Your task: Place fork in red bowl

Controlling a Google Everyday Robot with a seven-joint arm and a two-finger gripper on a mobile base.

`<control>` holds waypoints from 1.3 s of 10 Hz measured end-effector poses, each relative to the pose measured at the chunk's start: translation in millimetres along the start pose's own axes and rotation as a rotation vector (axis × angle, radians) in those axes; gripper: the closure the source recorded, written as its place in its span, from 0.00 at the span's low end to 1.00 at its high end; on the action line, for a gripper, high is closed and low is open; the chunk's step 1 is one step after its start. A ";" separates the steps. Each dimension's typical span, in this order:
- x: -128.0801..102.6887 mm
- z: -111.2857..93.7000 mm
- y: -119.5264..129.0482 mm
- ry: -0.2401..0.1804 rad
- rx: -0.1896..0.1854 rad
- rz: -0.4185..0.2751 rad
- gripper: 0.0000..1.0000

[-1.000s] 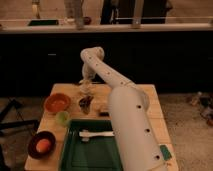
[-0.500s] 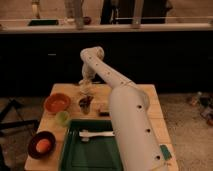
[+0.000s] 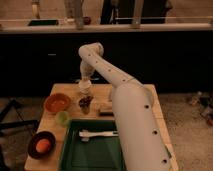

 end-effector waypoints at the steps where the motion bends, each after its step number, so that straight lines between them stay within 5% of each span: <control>1: -9.2 -5.2 1.6 -0.004 0.009 -0.026 1.00; 7: -73.3 -25.7 20.5 -0.045 0.020 -0.186 1.00; 13: -140.5 -12.8 47.9 -0.083 -0.045 -0.370 1.00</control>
